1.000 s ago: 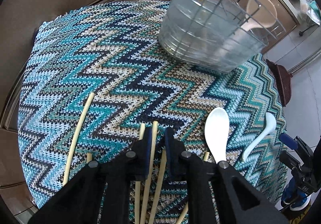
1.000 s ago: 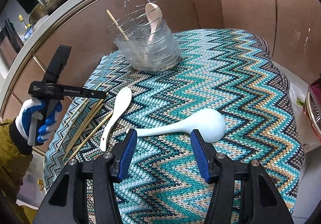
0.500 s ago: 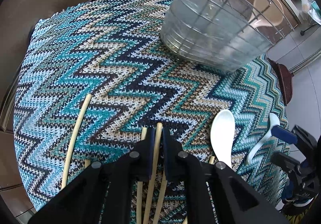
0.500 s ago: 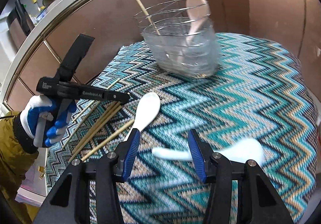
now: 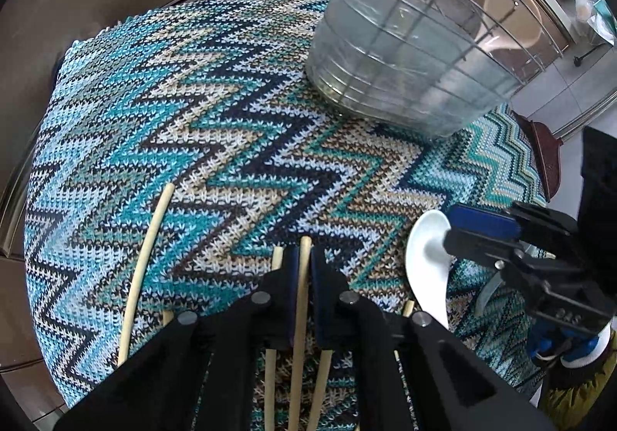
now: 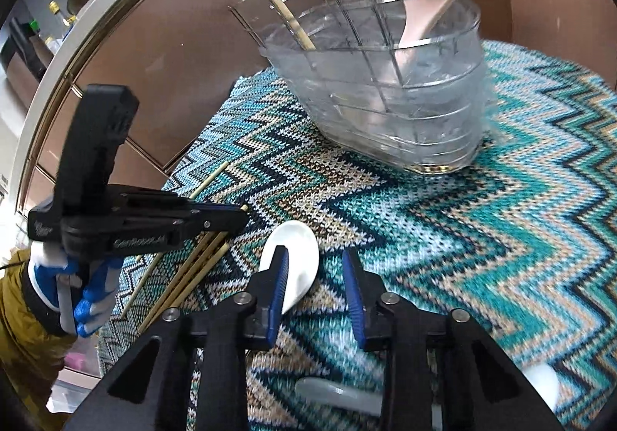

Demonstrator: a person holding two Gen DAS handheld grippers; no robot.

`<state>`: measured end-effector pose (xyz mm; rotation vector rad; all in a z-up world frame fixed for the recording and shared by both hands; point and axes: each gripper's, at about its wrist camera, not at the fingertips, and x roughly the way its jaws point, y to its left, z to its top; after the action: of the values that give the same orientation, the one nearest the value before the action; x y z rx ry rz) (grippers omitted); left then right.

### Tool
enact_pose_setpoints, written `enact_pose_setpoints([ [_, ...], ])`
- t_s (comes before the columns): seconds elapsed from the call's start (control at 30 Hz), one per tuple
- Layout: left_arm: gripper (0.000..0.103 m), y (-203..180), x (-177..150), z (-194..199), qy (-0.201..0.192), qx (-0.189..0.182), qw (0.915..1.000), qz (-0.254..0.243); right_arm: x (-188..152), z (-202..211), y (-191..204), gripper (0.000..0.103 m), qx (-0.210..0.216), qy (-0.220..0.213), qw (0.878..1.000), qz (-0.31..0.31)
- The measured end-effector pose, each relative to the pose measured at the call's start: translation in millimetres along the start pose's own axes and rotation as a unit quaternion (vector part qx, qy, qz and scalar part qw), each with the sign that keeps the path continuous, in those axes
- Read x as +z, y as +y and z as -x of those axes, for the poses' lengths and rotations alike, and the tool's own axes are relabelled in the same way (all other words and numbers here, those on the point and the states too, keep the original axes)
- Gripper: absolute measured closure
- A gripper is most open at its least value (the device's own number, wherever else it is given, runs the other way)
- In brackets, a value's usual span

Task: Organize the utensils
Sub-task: 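Carry the spoon with the right tool while the left tool carries the chopstick to the holder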

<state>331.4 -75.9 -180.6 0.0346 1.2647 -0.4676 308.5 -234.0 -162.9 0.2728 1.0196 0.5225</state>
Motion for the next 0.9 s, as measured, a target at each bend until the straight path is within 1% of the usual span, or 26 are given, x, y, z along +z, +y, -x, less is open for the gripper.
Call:
enact_pose_setpoints([
  [0.1,0.098,-1,0,0,0.000,-0.001,1.0000,0.001,5,-8,-3,0.077,0.012,0.005,1.000,-0.002],
  [0.17,0.098,0,0,0,0.000,0.002,1.0000,-0.002,6,-11,-3,0.085,0.020,0.007,1.000,0.000],
  [0.2,0.098,-2,0,1,-0.001,0.003,1.0000,-0.003,7,-12,-2,0.086,0.023,0.009,1.000,0.003],
  [0.33,0.098,-4,0,0,0.000,0.009,0.9999,-0.005,8,-19,6,0.087,0.025,0.025,0.999,0.024],
  [0.43,0.098,-6,0,1,0.000,0.012,0.9999,-0.008,8,-21,9,0.097,0.024,0.029,0.999,0.035],
  [0.53,0.098,-8,0,5,-0.005,0.013,0.9998,-0.012,7,-19,12,0.098,0.020,0.024,0.999,0.044],
  [0.67,0.098,-11,0,16,-0.017,0.021,0.9994,-0.023,2,-5,17,0.098,0.013,0.006,0.999,0.051],
  [0.73,0.098,-15,-2,24,-0.028,0.031,0.9986,-0.033,0,5,21,0.098,0.008,-0.005,0.998,0.055],
  [0.9,0.098,-27,-7,46,-0.056,0.040,0.9962,-0.053,-3,30,34,0.098,-0.008,-0.031,0.997,0.067],
])
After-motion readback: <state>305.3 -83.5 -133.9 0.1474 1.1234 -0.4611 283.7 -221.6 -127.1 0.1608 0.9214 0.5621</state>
